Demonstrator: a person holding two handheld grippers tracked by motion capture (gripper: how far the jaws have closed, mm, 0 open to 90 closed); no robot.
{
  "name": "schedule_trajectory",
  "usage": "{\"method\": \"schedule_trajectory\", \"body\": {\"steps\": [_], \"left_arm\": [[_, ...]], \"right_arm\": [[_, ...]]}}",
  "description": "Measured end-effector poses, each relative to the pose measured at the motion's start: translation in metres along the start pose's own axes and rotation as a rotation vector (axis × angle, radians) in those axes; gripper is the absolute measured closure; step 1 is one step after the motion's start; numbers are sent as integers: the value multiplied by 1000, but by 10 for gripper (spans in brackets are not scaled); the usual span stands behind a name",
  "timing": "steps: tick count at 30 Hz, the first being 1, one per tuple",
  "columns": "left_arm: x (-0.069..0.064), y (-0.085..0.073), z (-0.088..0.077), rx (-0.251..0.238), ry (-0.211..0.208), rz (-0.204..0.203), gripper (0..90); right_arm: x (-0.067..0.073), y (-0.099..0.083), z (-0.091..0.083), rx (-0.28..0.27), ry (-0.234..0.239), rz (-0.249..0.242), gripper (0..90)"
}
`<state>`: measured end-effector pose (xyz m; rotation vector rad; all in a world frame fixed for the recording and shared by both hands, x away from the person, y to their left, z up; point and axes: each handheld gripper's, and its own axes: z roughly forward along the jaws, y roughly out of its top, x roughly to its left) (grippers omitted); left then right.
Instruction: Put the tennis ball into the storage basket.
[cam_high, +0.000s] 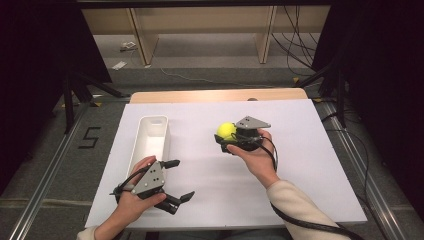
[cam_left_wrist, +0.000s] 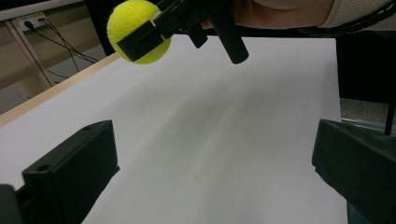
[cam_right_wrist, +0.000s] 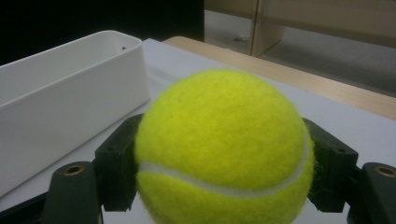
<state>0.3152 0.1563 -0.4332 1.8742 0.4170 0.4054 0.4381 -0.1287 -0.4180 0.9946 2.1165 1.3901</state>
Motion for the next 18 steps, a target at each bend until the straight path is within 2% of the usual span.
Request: {"method": "schedule_trajectory", "body": {"steps": [18], "left_arm": [[0,0,0,-2,1,0,0]], "right_arm": [[6,5,5,4,32,-9,267]]}}
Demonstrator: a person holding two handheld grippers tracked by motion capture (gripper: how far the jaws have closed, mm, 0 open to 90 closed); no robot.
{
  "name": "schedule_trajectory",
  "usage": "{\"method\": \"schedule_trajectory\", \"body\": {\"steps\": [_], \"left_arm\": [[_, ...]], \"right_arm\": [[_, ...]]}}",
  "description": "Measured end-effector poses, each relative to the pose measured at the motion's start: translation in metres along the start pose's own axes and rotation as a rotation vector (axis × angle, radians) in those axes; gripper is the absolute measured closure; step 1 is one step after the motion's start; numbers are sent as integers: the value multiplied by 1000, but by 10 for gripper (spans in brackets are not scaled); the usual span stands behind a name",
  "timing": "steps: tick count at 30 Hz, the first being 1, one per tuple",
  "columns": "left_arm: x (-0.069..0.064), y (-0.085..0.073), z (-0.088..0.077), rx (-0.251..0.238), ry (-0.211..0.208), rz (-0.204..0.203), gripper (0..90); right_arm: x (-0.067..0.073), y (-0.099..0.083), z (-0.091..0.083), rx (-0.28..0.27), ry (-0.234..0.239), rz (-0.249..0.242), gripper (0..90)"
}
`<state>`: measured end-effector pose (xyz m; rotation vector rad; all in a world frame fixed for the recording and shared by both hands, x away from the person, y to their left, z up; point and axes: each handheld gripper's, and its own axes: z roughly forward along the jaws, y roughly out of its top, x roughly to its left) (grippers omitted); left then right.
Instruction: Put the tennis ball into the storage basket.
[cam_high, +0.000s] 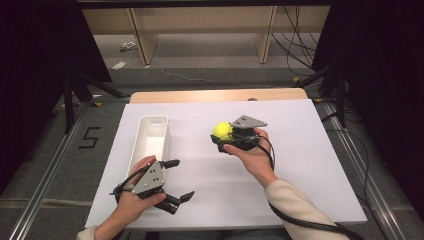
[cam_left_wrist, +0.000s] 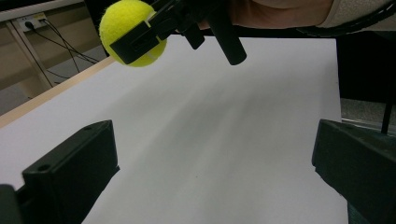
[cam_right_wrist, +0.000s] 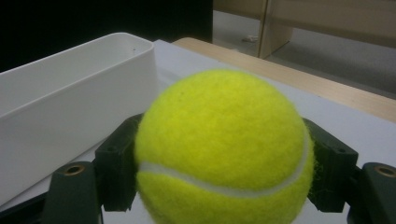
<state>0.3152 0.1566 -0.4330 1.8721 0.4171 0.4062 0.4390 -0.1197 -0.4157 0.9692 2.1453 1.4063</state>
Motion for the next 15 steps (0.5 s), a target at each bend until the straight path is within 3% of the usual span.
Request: {"method": "schedule_trajectory", "body": {"steps": [15], "left_arm": [[0,0,0,-1,-1,1,0]], "right_arm": [[4,3,5,-1,9,2,267]]}}
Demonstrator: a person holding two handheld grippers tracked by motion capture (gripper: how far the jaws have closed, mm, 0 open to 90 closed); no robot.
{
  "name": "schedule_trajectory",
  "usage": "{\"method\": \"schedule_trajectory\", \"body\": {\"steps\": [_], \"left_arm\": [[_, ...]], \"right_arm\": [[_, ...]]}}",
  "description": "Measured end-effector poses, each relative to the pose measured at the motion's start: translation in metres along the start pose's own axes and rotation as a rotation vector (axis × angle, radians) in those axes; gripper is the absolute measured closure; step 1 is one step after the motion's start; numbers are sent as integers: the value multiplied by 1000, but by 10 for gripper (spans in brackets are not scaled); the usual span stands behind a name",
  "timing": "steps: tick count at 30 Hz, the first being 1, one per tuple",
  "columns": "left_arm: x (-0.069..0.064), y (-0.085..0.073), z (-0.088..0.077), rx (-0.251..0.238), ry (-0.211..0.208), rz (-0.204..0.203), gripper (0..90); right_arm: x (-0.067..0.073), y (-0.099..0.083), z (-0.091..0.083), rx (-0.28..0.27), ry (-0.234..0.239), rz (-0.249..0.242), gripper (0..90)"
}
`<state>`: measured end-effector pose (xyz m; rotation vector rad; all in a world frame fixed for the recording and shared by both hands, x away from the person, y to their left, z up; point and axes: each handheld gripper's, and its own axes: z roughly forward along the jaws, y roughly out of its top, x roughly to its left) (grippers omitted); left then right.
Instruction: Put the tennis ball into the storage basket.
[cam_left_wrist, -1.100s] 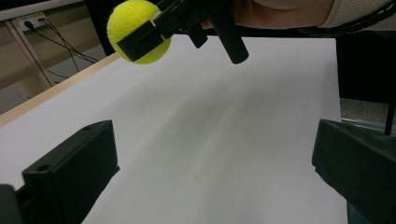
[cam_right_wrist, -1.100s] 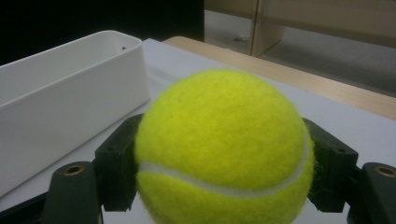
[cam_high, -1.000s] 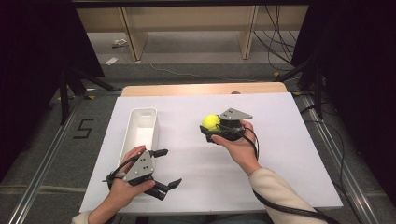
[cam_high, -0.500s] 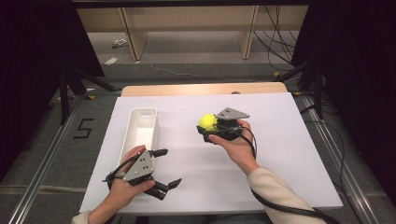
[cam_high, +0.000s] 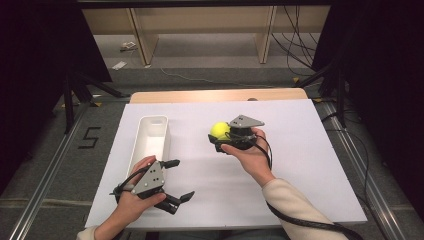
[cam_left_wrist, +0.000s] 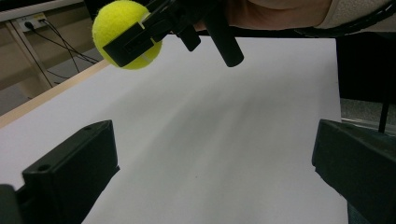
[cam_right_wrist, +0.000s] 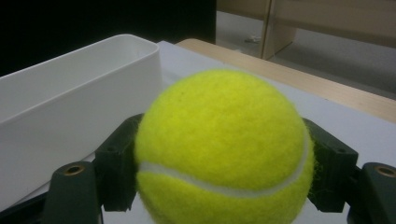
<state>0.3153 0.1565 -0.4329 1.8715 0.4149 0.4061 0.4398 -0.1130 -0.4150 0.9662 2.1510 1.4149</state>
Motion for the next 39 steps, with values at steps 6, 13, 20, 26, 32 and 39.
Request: {"method": "schedule_trajectory", "body": {"steps": [6,13,20,26,32,39], "left_arm": [[1,0,-1,0,3,1,0],[1,0,0,2,4,2,0],[1,0,0,1,4,3,0],[1,-1,-1,1,5,1,0],[1,-1,-1,2,6,1,0],[2,-1,-1,3,7,1,0]], "right_arm": [[1,1,1,-1,3,-2,267],[2,2,2,-1,8,-2,267],[3,5,4,-7,11,-3,267],[6,5,7,1,17,-4,267],[7,7,9,0,24,-9,267],[10,8,11,3,30,-12,267]]}}
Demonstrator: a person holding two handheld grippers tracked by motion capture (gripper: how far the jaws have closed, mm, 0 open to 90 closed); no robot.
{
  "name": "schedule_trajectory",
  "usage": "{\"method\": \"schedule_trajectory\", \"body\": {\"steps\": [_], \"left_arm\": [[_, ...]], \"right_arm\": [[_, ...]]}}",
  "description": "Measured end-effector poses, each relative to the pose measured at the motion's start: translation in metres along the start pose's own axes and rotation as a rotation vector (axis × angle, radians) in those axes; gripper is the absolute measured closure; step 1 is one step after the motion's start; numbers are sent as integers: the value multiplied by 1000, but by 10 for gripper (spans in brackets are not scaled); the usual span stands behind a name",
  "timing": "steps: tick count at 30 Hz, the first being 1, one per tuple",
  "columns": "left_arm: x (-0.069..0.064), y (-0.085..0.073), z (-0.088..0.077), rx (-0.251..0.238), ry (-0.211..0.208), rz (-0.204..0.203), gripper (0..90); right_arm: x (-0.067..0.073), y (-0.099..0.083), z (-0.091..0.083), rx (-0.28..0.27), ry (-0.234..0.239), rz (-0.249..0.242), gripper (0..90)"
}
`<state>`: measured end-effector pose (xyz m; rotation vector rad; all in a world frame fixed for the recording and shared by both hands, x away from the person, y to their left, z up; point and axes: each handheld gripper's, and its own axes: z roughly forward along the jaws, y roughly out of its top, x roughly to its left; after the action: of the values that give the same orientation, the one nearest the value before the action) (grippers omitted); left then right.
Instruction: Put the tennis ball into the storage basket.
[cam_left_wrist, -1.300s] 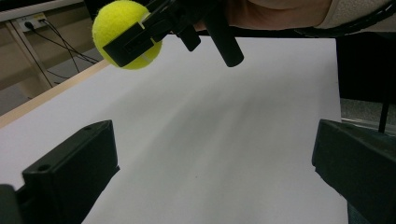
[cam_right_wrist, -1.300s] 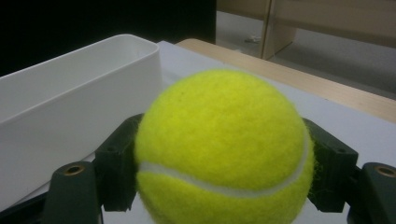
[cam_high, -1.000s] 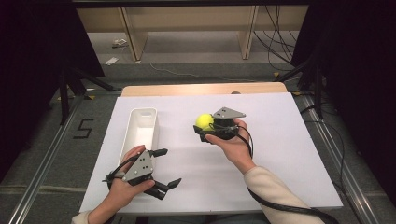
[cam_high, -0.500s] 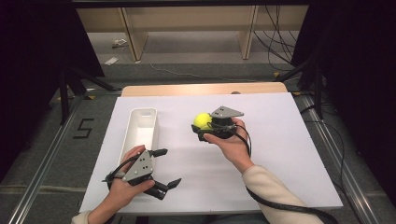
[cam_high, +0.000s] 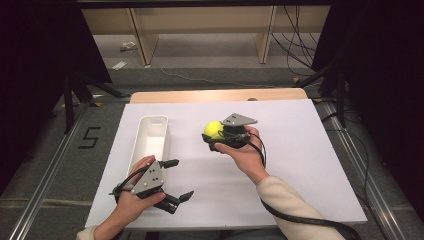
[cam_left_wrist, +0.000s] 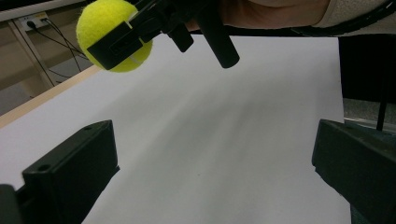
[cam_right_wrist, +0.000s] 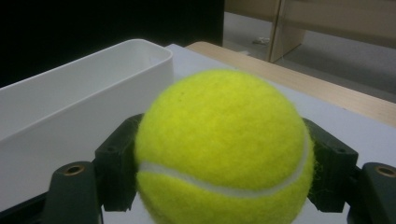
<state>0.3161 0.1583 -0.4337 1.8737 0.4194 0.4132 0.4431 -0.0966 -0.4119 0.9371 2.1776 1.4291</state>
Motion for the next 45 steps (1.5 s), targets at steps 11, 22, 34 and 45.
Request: {"method": "schedule_trajectory", "body": {"steps": [11,22,34,45], "left_arm": [[0,0,0,2,-2,-1,0],[0,0,0,3,-2,1,0],[0,0,0,3,-2,2,0],[0,0,0,4,-1,2,0]], "right_arm": [[5,2,4,0,12,-2,267],[9,5,6,-7,20,-12,267],[13,8,10,-13,36,-11,268],[15,11,12,-12,39,-16,268]]}}
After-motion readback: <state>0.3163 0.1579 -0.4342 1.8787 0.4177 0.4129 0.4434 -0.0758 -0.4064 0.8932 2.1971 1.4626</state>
